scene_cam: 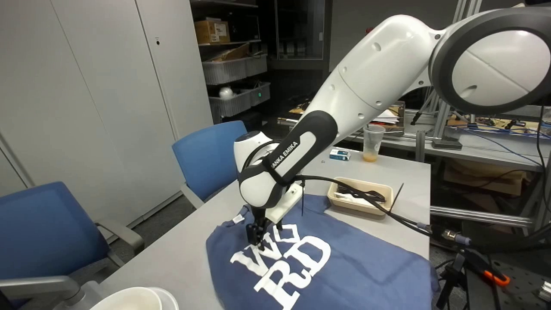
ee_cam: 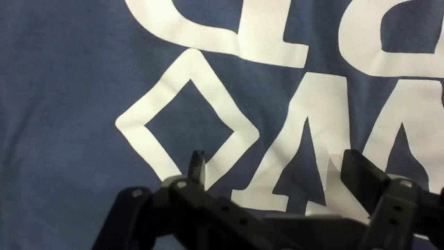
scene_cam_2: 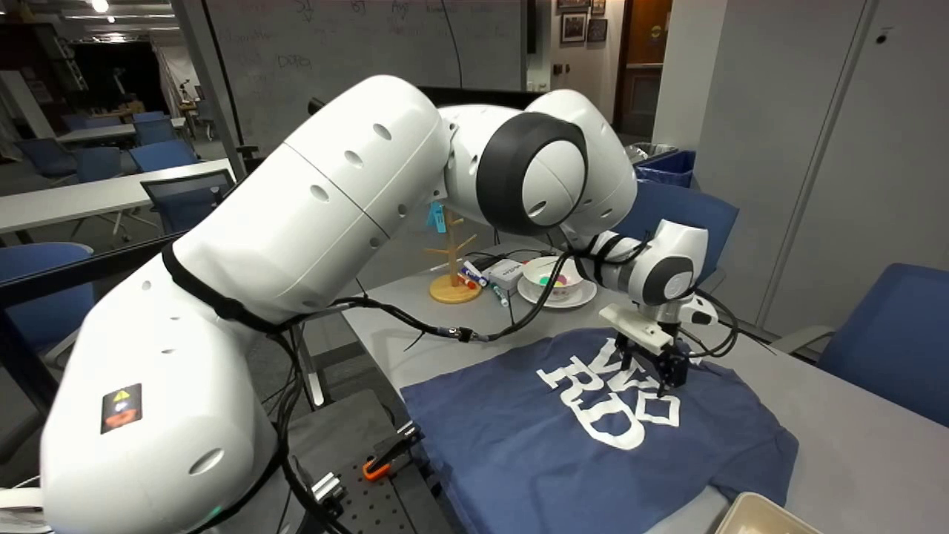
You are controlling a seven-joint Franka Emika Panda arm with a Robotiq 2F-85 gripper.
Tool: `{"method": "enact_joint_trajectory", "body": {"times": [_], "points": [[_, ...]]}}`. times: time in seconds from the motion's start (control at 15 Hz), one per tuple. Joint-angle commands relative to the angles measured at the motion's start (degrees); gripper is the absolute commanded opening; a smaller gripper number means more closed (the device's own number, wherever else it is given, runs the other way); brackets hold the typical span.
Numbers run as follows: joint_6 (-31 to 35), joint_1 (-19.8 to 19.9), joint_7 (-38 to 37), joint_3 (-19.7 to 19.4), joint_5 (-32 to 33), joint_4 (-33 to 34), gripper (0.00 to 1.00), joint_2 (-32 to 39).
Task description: Fold the T-shit on the table
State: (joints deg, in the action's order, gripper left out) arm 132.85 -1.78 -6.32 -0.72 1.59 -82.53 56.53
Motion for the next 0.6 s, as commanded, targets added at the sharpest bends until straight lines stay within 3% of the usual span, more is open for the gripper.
{"method": "enact_joint_trajectory", "body": {"times": [0.0,0.27,0.53], "points": [[-0.42,1.59,2.47,1.39,-1.73,-5.69,1.00,-4.10],[-0.77,2.53,2.01,1.19,-2.24,-9.05,1.00,-4.90],[-2.20,3.91,2.36,1.35,-2.99,-6.41,1.00,-1.39]]}}
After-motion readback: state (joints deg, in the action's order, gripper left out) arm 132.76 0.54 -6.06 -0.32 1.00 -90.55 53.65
